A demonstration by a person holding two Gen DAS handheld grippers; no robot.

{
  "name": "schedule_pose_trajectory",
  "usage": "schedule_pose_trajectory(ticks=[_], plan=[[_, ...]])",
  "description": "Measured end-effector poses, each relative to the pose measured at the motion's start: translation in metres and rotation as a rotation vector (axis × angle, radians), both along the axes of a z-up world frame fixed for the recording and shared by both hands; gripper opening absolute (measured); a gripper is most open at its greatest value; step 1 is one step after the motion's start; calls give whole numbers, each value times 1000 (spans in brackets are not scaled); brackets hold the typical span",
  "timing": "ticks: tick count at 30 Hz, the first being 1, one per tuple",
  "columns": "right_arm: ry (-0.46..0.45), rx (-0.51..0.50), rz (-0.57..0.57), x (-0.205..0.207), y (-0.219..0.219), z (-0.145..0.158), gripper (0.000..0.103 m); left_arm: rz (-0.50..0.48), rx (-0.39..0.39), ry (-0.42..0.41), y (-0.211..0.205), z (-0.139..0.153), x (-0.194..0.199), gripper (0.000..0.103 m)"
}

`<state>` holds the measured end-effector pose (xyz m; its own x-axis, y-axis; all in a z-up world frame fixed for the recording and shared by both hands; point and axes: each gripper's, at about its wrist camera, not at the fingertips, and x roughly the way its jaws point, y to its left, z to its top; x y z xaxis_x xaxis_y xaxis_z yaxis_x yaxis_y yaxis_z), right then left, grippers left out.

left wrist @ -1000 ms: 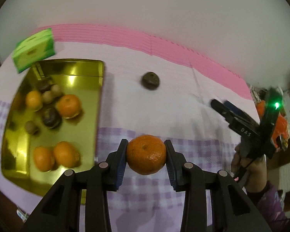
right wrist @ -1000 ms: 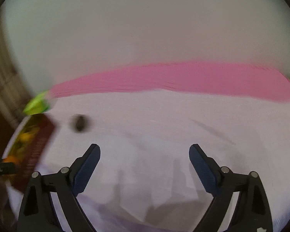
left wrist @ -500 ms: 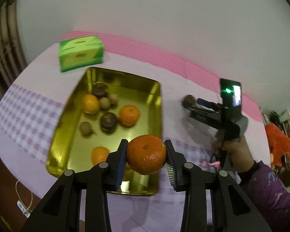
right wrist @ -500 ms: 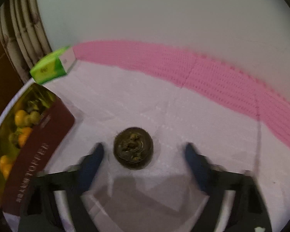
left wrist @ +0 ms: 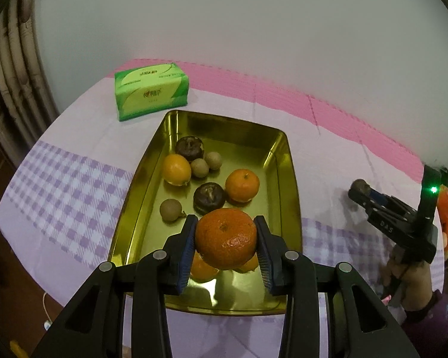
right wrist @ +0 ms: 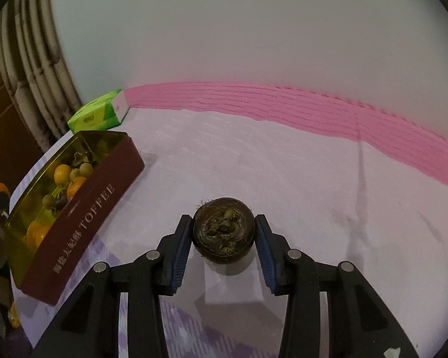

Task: Organize fruits
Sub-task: 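Carry the mandarin over the tray with the left tool while the right tool grasps the mangosteen, then lower the mandarin into the tray and open the left tool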

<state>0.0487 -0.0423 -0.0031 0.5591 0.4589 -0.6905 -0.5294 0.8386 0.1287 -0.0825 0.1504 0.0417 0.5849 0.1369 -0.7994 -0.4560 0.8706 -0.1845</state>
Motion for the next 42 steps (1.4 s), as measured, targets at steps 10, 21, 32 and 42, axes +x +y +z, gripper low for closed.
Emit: schedule_pose_trajectory(ticks=[10, 21, 32, 42], plan=[[53, -2, -45, 8, -7, -7, 39, 0, -6, 19, 8, -12, 0, 39], [50, -34, -47, 8, -5, -10, 39, 175, -94, 24, 67, -8, -15, 39], [48, -40, -47, 8, -5, -10, 39, 116, -8, 119, 50, -19, -1, 39], [49, -38, -46, 8, -5, -10, 40, 120, 2, 165, 51, -31, 3, 39]])
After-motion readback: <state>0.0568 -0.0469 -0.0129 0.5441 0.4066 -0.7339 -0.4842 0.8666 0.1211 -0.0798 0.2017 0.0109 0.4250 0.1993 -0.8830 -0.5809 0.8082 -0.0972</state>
